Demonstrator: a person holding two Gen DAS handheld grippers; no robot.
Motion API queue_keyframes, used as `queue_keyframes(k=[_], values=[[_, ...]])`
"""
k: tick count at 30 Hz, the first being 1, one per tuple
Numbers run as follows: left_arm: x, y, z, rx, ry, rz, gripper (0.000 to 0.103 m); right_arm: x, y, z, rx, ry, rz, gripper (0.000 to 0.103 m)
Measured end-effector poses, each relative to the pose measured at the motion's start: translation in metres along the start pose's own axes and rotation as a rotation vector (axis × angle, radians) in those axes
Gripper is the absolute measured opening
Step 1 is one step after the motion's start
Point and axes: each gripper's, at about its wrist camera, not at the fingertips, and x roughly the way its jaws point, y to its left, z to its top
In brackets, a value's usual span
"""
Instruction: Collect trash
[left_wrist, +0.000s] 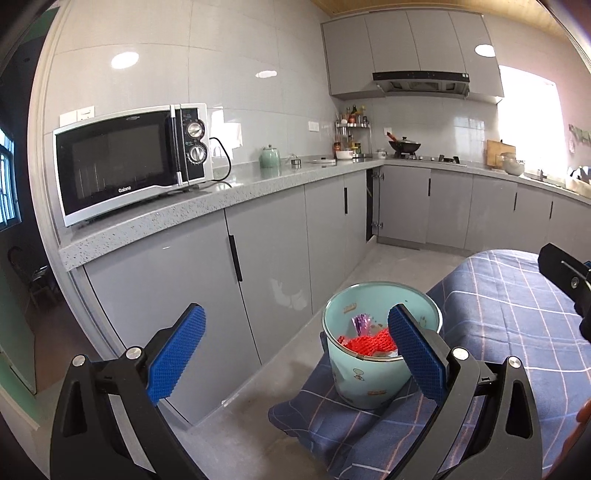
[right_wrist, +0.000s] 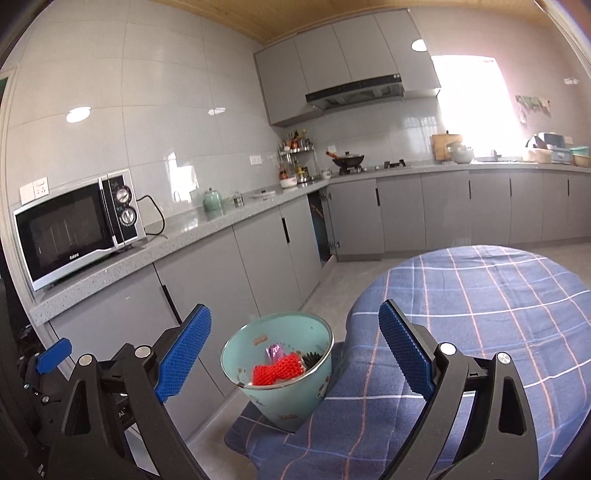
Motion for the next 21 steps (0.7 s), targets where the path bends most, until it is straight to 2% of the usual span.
queue_keyframes(k=[3, 17, 21], values=[[-0.003, 0.004, 0.001, -0.001, -0.003, 0.020, 0.098, -0.006, 0.001, 0.000, 0.007, -0.011, -0.005, 0.091], [-0.014, 0.014, 0.000, -0.021, -0.019, 0.017, 0.098, -0.018, 0.014, 0.003, -0.015, -0.035, 0.000, 0.091], [-0.020, 0.014, 0.000, -0.022, -0.033, 0.025, 0.098, -0.020, 0.013, 0.003, -0.017, -0.045, -0.008, 0.096]])
